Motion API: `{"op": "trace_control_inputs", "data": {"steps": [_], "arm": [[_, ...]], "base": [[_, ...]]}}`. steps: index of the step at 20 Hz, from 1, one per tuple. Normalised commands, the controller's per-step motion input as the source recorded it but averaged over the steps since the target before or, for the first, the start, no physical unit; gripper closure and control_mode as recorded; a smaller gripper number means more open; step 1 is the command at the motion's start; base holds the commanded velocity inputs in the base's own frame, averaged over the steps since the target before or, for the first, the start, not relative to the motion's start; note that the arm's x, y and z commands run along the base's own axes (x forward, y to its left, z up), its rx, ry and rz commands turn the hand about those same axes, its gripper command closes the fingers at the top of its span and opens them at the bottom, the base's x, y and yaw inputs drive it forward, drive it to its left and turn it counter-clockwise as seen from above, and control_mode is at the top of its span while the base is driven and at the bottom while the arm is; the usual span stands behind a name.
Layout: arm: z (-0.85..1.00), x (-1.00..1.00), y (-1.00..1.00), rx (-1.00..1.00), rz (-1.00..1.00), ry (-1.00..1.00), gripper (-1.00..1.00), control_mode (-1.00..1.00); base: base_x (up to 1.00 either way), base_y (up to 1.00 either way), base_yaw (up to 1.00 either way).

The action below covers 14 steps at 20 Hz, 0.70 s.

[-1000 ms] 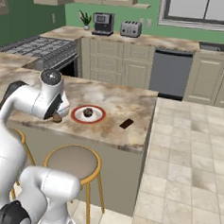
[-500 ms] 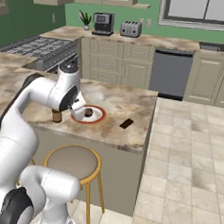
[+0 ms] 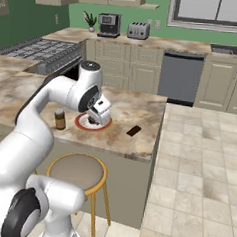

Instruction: Take the cinnamon bottle from the cabinet and place it on the dining table, next to the plate with the cupcake. Then take the chocolate from the dining counter and place it on the cupcake plate.

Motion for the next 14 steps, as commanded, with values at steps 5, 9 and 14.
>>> {"op": "trace_control_inputs", "data": {"steps": [5,9,14], "arm": [[-0.33,0.21,-0.52,-0.07,0.20,-0.04,-1.00,-1.00],[-0.37,0.30,-0.51,-0.12,0.19,-0.06,-1.00,-1.00],[-0.21,0.54,-0.37,-0.07,0.05,0.03,-1.00,-1.00]], "base": [[0.00,0.00,0.00],[0.00,0.00,0.00],[0.00,0.00,0.00]]}}
